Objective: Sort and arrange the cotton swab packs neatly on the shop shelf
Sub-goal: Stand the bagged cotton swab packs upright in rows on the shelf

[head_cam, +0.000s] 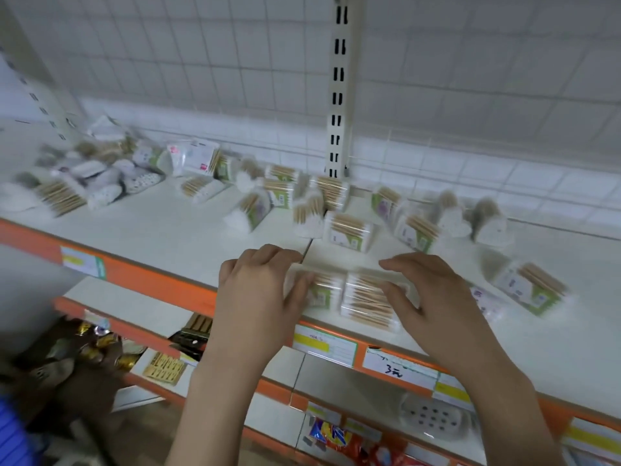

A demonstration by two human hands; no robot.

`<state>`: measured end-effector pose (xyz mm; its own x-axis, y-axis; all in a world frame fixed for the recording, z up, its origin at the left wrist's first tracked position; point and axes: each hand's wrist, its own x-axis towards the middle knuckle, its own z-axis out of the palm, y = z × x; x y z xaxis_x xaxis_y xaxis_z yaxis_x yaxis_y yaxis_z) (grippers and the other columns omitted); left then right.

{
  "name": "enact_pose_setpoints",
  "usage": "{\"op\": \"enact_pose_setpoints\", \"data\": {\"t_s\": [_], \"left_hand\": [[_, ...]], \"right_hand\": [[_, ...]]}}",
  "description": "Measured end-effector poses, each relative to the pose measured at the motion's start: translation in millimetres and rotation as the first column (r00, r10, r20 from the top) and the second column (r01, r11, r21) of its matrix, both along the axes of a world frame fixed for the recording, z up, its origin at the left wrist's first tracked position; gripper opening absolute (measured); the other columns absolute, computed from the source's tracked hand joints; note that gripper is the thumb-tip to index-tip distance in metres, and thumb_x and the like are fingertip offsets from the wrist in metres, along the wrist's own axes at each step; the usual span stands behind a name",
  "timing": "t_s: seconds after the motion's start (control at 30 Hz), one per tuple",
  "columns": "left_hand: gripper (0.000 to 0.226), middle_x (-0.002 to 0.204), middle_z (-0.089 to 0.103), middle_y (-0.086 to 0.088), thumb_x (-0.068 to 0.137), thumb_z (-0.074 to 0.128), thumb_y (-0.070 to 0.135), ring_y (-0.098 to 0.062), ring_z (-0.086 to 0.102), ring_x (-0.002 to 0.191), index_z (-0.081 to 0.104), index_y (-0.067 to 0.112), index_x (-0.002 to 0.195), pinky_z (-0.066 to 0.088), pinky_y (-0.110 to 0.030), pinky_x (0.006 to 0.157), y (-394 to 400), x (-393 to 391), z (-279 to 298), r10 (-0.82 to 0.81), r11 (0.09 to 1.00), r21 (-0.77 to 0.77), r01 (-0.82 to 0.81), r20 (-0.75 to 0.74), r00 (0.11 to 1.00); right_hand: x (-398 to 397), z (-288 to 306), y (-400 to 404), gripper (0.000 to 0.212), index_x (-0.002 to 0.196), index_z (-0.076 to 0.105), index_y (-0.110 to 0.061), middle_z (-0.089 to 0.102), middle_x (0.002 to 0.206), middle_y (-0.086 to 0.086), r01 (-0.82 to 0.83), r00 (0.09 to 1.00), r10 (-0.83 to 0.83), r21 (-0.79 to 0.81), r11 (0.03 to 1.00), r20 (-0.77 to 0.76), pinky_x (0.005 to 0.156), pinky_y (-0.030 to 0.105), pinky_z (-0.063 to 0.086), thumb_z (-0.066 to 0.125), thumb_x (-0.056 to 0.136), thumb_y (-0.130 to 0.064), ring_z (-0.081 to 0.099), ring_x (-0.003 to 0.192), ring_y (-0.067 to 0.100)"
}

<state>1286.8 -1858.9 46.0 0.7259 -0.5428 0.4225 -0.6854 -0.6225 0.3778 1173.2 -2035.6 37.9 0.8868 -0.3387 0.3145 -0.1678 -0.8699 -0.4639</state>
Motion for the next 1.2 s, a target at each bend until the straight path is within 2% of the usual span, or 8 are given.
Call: {"op": "enact_pose_setpoints", "data": {"t_s": [0.1,0.23,0.37,0.5,0.87,1.07,1.2], "left_hand": [[0.02,0.095,0.069,-0.002,0.082,0.067,0.026,-0.029,0.064,0.084,0.069,0.013,0.098,0.046,-0.042,0.076,9,7,-2,0.019,1.0,0.001,-0.019,0.003,1.0],[0.024,0.102,0.067,-0.001,0.085,0.063,0.028,-0.026,0.062,0.091,0.068,0.014,0.104,0.045,-0.042,0.08,21,21,-7,0.028,1.0,0.014,-0.027,-0.041,0.999],[0.025,0.105,0.066,0.0,0.085,0.063,0.027,-0.025,0.061,0.093,0.067,0.016,0.107,0.044,-0.041,0.083,44,48,-11,0.034,0.999,0.006,-0.034,-0.06,0.998],[0.029,0.11,0.063,0.003,0.088,0.058,0.033,-0.021,0.058,0.1,0.064,0.019,0.112,0.04,-0.038,0.089,80,93,-11,0.016,1.0,0.008,-0.016,-0.051,0.999],[0.028,0.108,0.065,-0.004,0.088,0.059,0.028,-0.027,0.06,0.096,0.065,0.012,0.11,0.044,-0.039,0.084,211,218,-6,-0.008,1.0,-0.009,0.007,-0.072,0.997],[0.028,0.107,0.065,-0.004,0.088,0.06,0.028,-0.027,0.059,0.099,0.066,0.012,0.109,0.04,-0.038,0.083,218,251,-14,-0.029,0.999,-0.031,0.026,-0.082,0.996],[0.027,0.102,0.067,-0.007,0.086,0.063,0.025,-0.03,0.061,0.095,0.067,0.009,0.107,0.047,-0.043,0.082,207,271,-15,-0.046,0.999,-0.022,0.045,-0.051,0.998]], "right_hand": [[8,-4,7,0.022,0.106,0.067,-0.007,0.065,0.102,0.007,-0.008,1.0,0.008,-0.002,1.0,-0.006,0.079,0.011,0.029,0.065,0.084,-0.008,0.057,0.098,0.024],[28,-7,24,0.026,0.112,0.065,-0.011,0.062,0.108,0.002,-0.04,0.999,0.041,0.003,0.999,-0.028,0.085,0.013,0.031,0.062,0.086,-0.013,0.053,0.103,0.017],[62,-3,52,0.026,0.11,0.066,-0.009,0.064,0.107,0.007,-0.042,0.998,0.041,-0.033,0.999,-0.037,0.081,0.012,0.027,0.064,0.084,-0.012,0.056,0.103,0.025],[108,-3,89,0.027,0.114,0.064,-0.01,0.063,0.111,0.007,-0.021,1.0,0.02,-0.06,0.998,-0.019,0.083,0.013,0.026,0.061,0.087,-0.015,0.054,0.107,0.026],[206,-4,205,0.028,0.117,0.062,-0.012,0.062,0.114,0.004,0.056,0.998,-0.056,-0.031,0.998,-0.015,0.09,0.012,0.028,0.059,0.089,-0.016,0.052,0.111,0.02],[237,1,216,0.027,0.115,0.063,-0.013,0.062,0.112,0.001,0.077,0.997,-0.078,-0.055,0.995,-0.013,0.087,0.011,0.029,0.061,0.088,-0.016,0.052,0.108,0.018],[254,-5,202,0.028,0.114,0.064,-0.012,0.064,0.111,0.003,0.103,0.995,-0.103,-0.054,0.993,0.001,0.084,0.011,0.029,0.062,0.087,-0.015,0.056,0.103,0.021]]}}
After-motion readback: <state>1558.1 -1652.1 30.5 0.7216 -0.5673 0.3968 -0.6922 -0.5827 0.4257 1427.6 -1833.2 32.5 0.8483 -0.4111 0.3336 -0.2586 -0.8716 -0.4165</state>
